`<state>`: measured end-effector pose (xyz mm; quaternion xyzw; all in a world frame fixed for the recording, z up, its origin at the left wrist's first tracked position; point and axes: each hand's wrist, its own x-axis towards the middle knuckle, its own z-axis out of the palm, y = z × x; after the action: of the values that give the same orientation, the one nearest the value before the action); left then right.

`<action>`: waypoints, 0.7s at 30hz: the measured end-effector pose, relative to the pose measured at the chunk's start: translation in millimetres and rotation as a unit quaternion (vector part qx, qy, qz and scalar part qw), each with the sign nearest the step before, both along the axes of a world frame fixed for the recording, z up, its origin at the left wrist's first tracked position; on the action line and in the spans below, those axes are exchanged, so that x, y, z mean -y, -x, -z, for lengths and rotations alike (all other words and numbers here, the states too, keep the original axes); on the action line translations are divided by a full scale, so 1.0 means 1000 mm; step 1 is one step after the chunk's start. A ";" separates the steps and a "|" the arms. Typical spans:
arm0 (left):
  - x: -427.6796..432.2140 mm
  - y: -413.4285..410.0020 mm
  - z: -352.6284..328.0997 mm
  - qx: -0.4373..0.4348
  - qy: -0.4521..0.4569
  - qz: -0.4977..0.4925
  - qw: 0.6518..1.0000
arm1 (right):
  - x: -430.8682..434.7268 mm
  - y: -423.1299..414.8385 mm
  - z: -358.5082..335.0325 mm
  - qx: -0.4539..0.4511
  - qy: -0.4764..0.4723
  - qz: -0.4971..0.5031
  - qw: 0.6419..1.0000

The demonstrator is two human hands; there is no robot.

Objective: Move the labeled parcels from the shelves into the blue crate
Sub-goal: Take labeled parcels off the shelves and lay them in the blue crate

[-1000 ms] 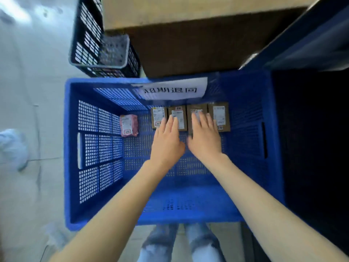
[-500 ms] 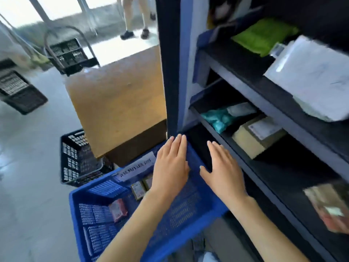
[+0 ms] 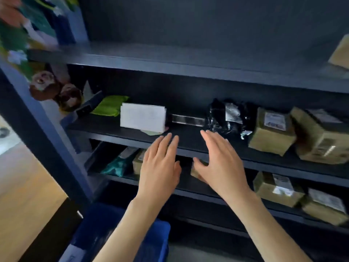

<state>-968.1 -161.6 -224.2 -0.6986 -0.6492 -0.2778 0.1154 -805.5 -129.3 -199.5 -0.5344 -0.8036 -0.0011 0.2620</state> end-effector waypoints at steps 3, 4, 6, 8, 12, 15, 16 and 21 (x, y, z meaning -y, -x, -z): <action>-0.017 -0.061 -0.033 0.000 -0.027 0.080 0.996 | 0.015 -0.062 -0.030 -0.012 -0.035 0.079 0.996; -0.021 -0.082 -0.043 -0.005 -0.033 0.103 0.994 | 0.020 -0.083 -0.039 -0.017 -0.042 0.103 0.994; -0.026 -0.122 -0.060 -0.010 -0.044 0.146 0.988 | 0.032 -0.125 -0.054 -0.023 -0.060 0.153 0.986; -0.028 -0.159 -0.073 -0.015 -0.056 0.185 0.981 | 0.043 -0.164 -0.066 -0.022 -0.076 0.200 0.977; -0.030 -0.223 -0.092 -0.039 -0.093 0.245 0.964 | 0.059 -0.230 -0.085 -0.029 -0.089 0.252 0.963; -0.037 -0.269 -0.108 -0.060 -0.117 0.263 0.956 | 0.065 -0.276 -0.098 -0.035 -0.105 0.265 0.958; -0.041 -0.285 -0.114 -0.064 -0.121 0.263 0.955 | 0.065 -0.292 -0.102 -0.032 -0.109 0.268 0.957; -0.060 -0.362 -0.140 -0.071 -0.140 0.255 0.954 | 0.056 -0.370 -0.124 -0.025 -0.125 0.265 0.956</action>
<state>-605.8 -101.8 -84.3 -0.8353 -0.3944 -0.3362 0.1836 -435.4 -185.1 -75.0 -0.6907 -0.6201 -0.1579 0.3368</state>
